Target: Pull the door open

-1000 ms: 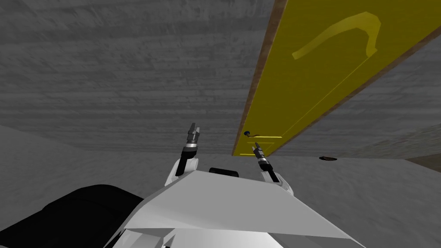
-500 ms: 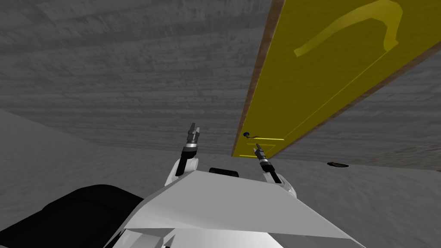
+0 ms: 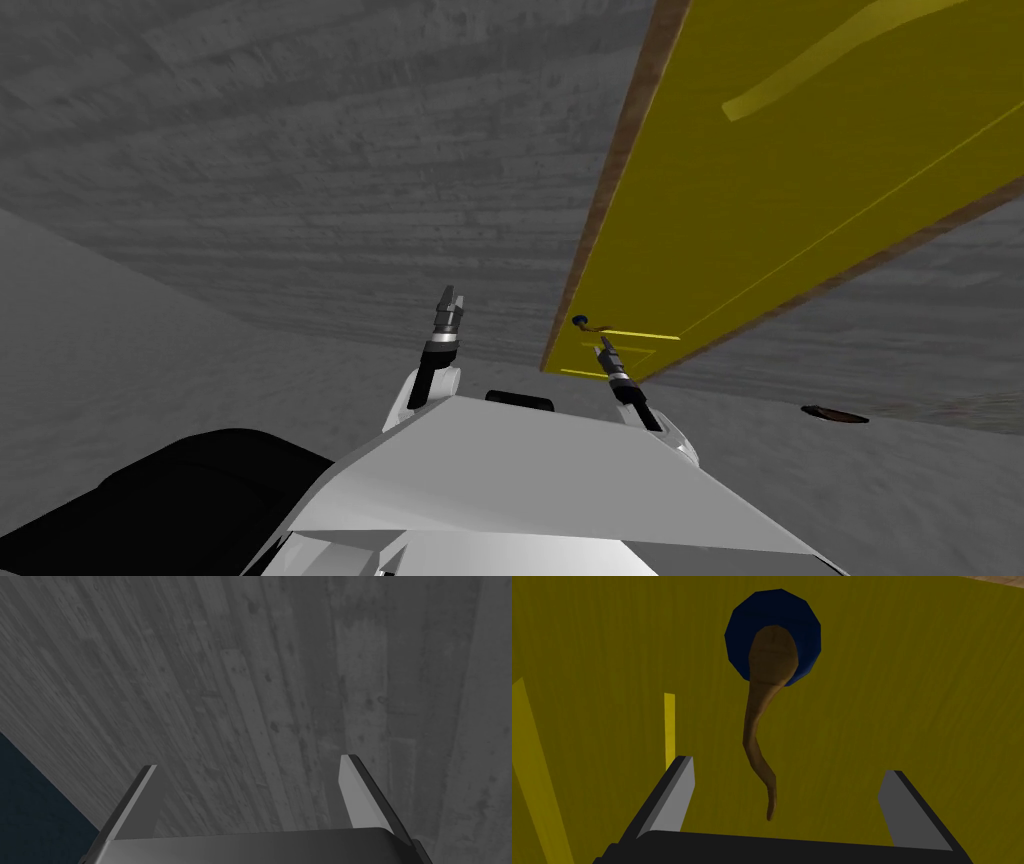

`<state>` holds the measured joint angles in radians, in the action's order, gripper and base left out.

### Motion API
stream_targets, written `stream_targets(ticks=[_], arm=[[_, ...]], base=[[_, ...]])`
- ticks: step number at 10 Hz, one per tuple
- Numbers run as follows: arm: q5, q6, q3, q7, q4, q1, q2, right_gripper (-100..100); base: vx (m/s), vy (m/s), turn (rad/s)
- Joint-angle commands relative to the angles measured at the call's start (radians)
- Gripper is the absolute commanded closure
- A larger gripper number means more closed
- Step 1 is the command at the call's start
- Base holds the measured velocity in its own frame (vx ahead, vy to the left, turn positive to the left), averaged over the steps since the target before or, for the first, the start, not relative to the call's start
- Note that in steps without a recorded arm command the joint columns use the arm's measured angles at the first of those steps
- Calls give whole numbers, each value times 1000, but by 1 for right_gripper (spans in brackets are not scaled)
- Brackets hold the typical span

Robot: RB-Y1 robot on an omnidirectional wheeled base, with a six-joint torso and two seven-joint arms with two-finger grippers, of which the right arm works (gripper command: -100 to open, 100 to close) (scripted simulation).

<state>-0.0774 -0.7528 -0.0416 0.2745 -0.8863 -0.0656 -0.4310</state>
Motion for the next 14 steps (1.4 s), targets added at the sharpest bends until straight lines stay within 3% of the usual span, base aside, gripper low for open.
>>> stream_targets(ticks=[1,4,5,6,11,14], arm=[[-11,-15,21,4,33,7,-8,-100],[-27,-39,52,12,79,9,-22,-100],[-24,-43,45,12,83,11,-20,-100],[-24,-43,45,12,83,11,-20,100],[-24,-43,45,12,83,11,-20,100],[-17,-84,23,44,82,-19,-49,100]], base=[[218,21,248],[203,10,165],[84,-6,20],[-9,1,-15],[-16,-1,0],[-140,-52,129]])
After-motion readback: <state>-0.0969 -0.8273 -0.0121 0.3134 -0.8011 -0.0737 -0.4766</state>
